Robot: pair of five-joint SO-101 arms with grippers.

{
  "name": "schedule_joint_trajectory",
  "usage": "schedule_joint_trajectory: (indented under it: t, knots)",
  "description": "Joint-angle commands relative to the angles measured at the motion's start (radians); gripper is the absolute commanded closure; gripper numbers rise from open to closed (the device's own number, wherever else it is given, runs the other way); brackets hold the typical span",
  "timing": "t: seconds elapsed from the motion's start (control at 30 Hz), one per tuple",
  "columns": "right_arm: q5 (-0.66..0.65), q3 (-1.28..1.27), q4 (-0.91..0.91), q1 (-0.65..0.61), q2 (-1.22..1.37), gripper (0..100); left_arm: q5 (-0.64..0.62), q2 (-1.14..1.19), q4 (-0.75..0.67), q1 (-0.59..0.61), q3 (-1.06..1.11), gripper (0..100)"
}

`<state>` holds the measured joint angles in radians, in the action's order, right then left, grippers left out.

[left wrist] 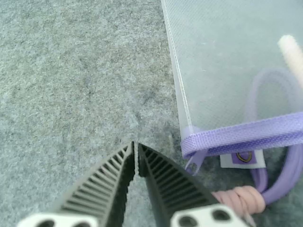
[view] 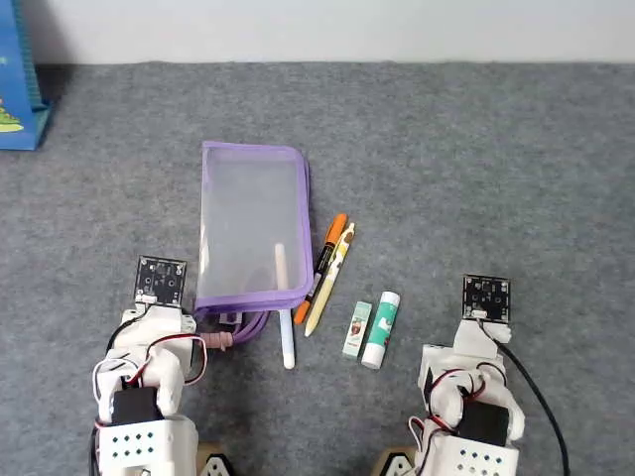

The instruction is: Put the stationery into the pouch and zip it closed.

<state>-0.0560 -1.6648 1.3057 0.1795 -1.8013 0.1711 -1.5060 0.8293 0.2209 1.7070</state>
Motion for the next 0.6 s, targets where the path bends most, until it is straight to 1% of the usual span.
schedule_joint_trajectory:
  t: [0.0, 0.57]
  knots:
    - [-0.008, -0.018, 0.005, 0.005, -0.013, 96.6, 0.006, -0.011, -0.002, 0.003, -0.016, 99]
    - [-0.008, -0.018, 0.005, 0.005, -0.013, 96.6, 0.006, -0.011, -0.002, 0.003, -0.016, 99]
